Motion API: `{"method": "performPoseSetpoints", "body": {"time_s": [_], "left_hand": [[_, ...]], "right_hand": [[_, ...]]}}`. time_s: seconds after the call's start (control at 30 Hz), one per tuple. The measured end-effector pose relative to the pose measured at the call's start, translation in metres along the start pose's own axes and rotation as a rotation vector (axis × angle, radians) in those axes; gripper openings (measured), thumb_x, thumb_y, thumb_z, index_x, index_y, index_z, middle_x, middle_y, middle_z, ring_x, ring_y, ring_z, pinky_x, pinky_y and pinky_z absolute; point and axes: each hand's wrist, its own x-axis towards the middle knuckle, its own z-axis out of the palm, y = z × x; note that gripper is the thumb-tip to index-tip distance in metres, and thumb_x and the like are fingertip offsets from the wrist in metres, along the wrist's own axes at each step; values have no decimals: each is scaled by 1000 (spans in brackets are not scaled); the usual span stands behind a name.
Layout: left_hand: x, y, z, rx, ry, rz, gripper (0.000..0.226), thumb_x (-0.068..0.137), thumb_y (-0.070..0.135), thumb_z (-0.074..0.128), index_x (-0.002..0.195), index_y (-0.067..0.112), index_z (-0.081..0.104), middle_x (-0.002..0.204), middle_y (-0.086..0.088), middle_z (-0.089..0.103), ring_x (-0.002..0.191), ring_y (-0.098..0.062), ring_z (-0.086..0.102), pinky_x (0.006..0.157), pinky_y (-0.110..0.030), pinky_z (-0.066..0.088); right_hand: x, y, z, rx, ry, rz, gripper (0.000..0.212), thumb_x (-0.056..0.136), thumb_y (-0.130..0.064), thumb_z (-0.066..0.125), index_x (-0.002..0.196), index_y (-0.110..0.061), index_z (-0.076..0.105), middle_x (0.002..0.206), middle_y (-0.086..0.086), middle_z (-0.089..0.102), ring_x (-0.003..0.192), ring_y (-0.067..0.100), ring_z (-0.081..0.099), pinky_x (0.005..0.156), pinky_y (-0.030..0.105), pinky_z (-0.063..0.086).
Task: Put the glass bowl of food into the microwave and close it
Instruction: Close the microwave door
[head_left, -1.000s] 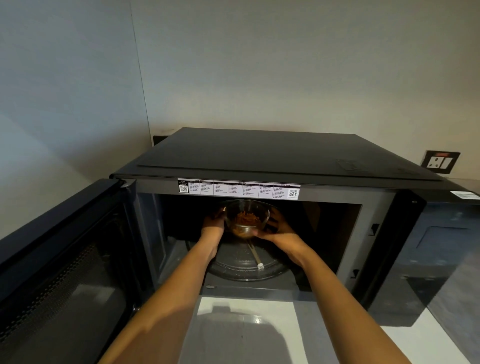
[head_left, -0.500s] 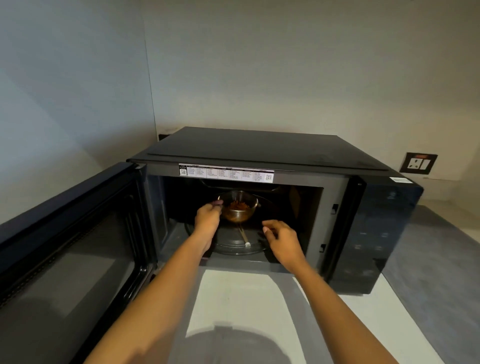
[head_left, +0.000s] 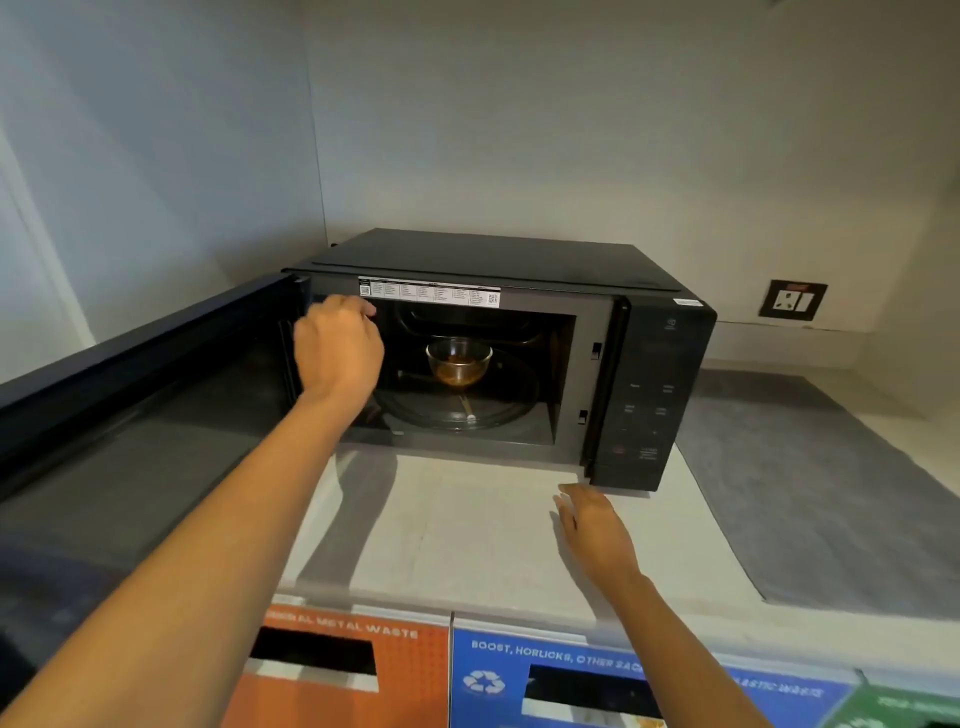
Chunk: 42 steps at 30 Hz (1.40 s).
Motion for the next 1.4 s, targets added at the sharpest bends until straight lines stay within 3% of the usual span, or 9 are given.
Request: {"method": "performPoseSetpoints", "body": {"time_s": [0.2, 0.47, 0.83, 0.97, 1.2, 1.3, 1.4], "left_hand": [[4, -17, -50, 313, 28, 24, 33, 88, 2, 45, 113, -7, 63, 119, -28, 60, 111, -41, 52, 97, -47, 35], [7, -51, -85, 584, -142, -202, 28, 90, 6, 46, 107, -9, 62, 117, -29, 57, 112, -41, 50, 96, -43, 37], [25, -49, -108, 529, -391, -379, 27, 90, 2, 47, 112, -7, 59, 127, -26, 53, 118, -42, 49, 99, -45, 41], [29, -45, -119, 483, -494, -392, 23, 90, 0, 46, 105, -8, 61, 120, -25, 58, 110, -41, 56, 90, -42, 49], [32, -11, -141, 536, -690, -356, 35, 98, 0, 34, 129, -9, 48, 136, -22, 49, 125, -33, 50, 101, -32, 42], [39, 3, -144, 523, -792, -322, 36, 97, -1, 38, 129, -9, 50, 117, -19, 54, 102, -26, 53, 94, -32, 45], [40, 13, -137, 498, -850, -273, 35, 96, 1, 39, 125, -12, 52, 113, -21, 57, 89, -24, 46, 86, -38, 47]], "right_hand": [[-22, 12, 3, -158, -26, -15, 49, 99, -34, 29, 146, -18, 26, 155, 0, 26, 142, 19, 27, 117, 32, 24], [-25, 19, 11, -146, -52, 34, 49, 100, -31, 31, 146, -17, 23, 156, -1, 24, 143, 17, 25, 118, 30, 21], [-24, 22, 14, -151, -52, 18, 50, 100, -31, 31, 147, -17, 22, 156, 0, 22, 143, 18, 23, 119, 32, 20], [-25, 21, 14, -164, -60, -1, 50, 100, -30, 30, 147, -15, 21, 156, 1, 22, 143, 19, 22, 119, 32, 20], [-27, 19, 13, -155, -61, 6, 50, 100, -31, 29, 147, -15, 21, 156, 1, 22, 143, 19, 22, 119, 32, 20], [-27, 19, 12, -148, -64, 4, 50, 100, -31, 29, 147, -15, 22, 156, 1, 22, 143, 19, 22, 119, 32, 20], [-28, 18, 12, -139, -68, 13, 50, 100, -31, 30, 147, -16, 21, 156, 1, 22, 143, 19, 22, 119, 33, 21]]}}
